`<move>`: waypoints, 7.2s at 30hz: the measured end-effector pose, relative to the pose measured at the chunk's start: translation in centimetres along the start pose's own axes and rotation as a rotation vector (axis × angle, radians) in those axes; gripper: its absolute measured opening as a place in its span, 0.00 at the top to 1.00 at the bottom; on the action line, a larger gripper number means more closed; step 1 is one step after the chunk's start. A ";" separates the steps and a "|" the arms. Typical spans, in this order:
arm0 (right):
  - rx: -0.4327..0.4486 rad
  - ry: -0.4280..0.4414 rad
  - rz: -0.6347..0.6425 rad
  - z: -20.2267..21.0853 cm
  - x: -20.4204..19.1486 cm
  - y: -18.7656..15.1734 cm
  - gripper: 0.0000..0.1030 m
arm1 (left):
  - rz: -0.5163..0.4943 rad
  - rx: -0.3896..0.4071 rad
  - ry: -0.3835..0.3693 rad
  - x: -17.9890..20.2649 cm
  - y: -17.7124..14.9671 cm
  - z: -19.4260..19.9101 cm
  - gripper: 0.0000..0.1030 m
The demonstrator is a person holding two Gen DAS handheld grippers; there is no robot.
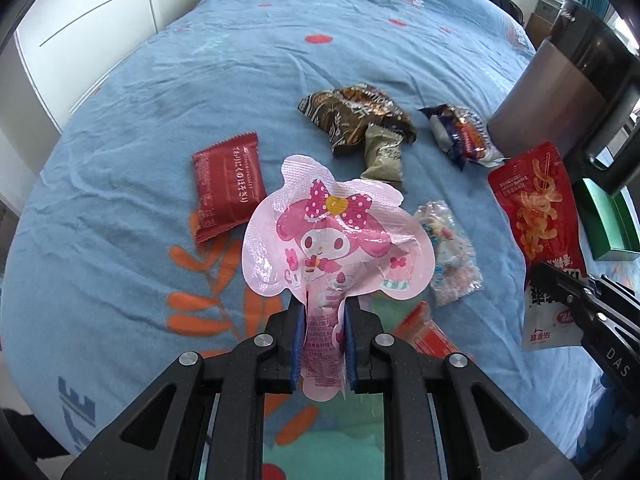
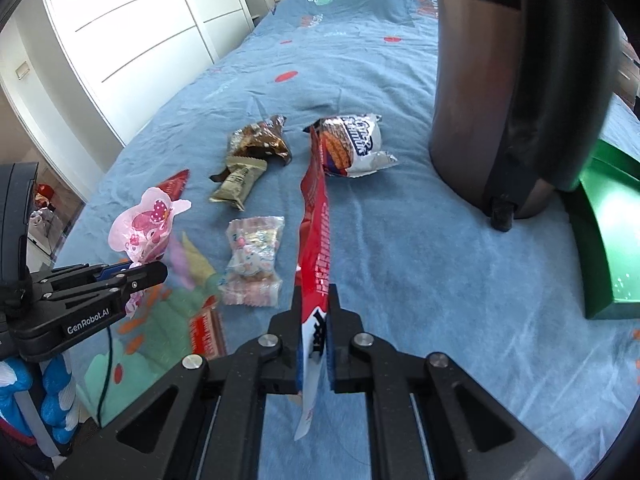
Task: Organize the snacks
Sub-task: 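Carry both held packets over the green tray, then open the left gripper over the tray while the right releases the red bag, then move both open tools back toward the remaining snacks, then grasp the small red candy with the left gripper while the right grasps the clear marshmallow packet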
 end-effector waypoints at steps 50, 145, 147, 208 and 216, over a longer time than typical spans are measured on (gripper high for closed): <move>0.234 -0.302 -0.330 11.6 36.4 8.2 0.64 | -0.411 0.028 -0.204 41.5 14.8 -6.0 0.86; 0.279 -0.309 -0.156 19.6 14.5 -2.5 0.00 | -0.125 0.206 0.106 16.6 -1.0 12.8 0.49; 0.284 -0.299 -0.151 19.7 13.8 -2.6 0.00 | -0.112 0.210 0.119 15.9 -1.4 13.2 0.49; 0.095 -0.063 0.089 5.3 0.1 0.6 0.00 | 0.262 0.005 0.075 6.0 -3.8 0.0 0.49; 0.050 -0.032 0.108 2.9 -1.1 1.7 0.00 | 0.334 -0.002 0.079 5.0 -3.6 -1.4 0.49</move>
Point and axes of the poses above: each gripper's, at about its wrist camera, not at the fingertips, and z roughly against the way its jaws point, x to its right, y to its top, the point moved 3 cm from there along -z, roughly the way its jaws point, and after that the axes turned 8 degrees about -z, right-handed, at the moved point
